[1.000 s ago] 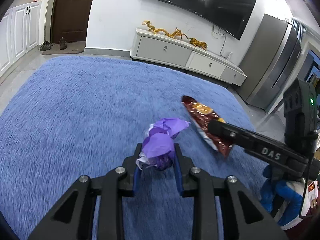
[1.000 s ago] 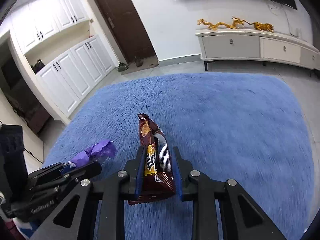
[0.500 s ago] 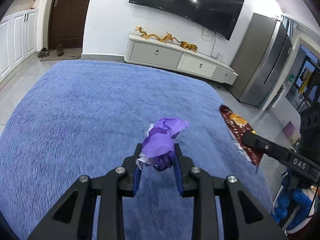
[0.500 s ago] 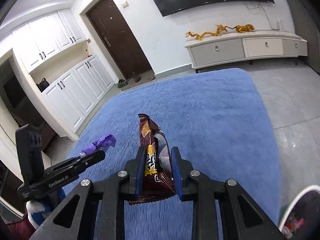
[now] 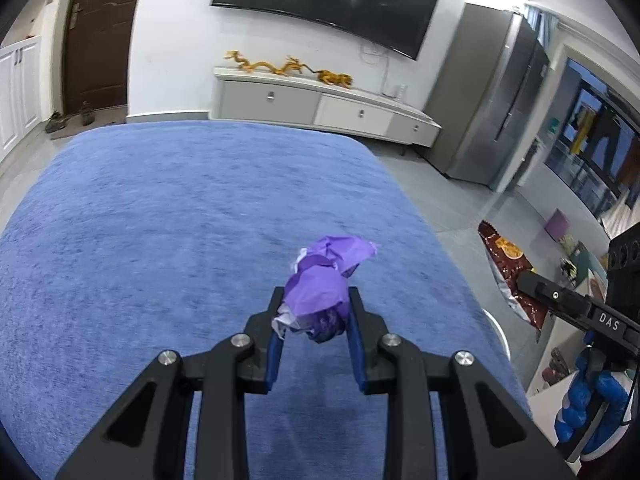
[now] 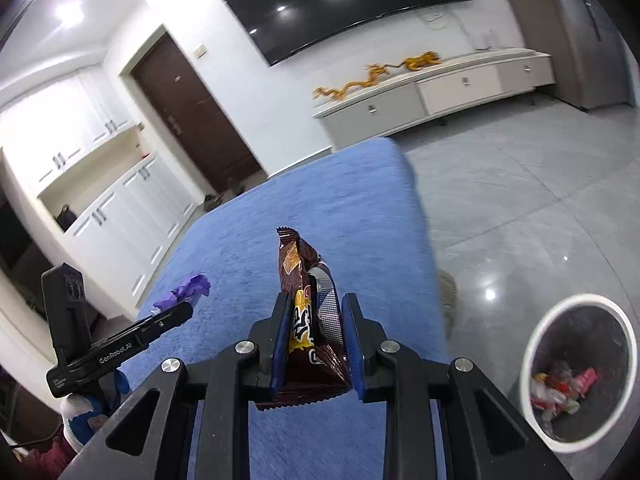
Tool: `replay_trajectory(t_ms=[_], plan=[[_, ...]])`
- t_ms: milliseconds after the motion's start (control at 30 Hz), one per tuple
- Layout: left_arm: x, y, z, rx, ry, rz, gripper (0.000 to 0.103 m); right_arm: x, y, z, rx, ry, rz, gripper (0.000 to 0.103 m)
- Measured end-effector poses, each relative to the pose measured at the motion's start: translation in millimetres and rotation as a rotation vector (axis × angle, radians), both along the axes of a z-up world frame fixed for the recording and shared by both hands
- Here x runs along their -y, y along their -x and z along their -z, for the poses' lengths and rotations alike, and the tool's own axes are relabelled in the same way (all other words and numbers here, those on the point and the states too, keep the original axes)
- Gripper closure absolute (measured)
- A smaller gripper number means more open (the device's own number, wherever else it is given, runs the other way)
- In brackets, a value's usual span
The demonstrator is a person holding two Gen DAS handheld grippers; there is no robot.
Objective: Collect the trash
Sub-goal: 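Carry both items over the trash bin and open both tools to drop them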
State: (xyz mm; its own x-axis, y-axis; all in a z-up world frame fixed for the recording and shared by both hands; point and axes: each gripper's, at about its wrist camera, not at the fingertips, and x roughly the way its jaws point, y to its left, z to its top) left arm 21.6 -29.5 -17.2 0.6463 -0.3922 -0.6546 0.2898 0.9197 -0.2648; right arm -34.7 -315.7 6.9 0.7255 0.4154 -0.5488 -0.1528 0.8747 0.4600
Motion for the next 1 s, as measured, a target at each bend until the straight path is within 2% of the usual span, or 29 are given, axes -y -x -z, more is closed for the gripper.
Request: replay_trajectory(t_ms=[333, 600, 767, 1000], plan=[[81, 0, -8, 0.007, -0.026, 0.156, 0.077, 80, 45, 8, -0.004, -0.032, 0.196, 0.079], [175, -4, -14, 0.016, -0.053, 0.317, 0.077, 137, 69, 22, -0.017, -0.039, 0.335, 0.079], [236, -6, -8, 0.003, -0.074, 0.410, 0.077, 171, 80, 39, -0.043, -0.055, 0.416, 0.079], [319, -16, 11, -0.056, -0.097, 0.520, 0.077, 211, 89, 65, -0.088, -0.080, 0.497, 0.079]])
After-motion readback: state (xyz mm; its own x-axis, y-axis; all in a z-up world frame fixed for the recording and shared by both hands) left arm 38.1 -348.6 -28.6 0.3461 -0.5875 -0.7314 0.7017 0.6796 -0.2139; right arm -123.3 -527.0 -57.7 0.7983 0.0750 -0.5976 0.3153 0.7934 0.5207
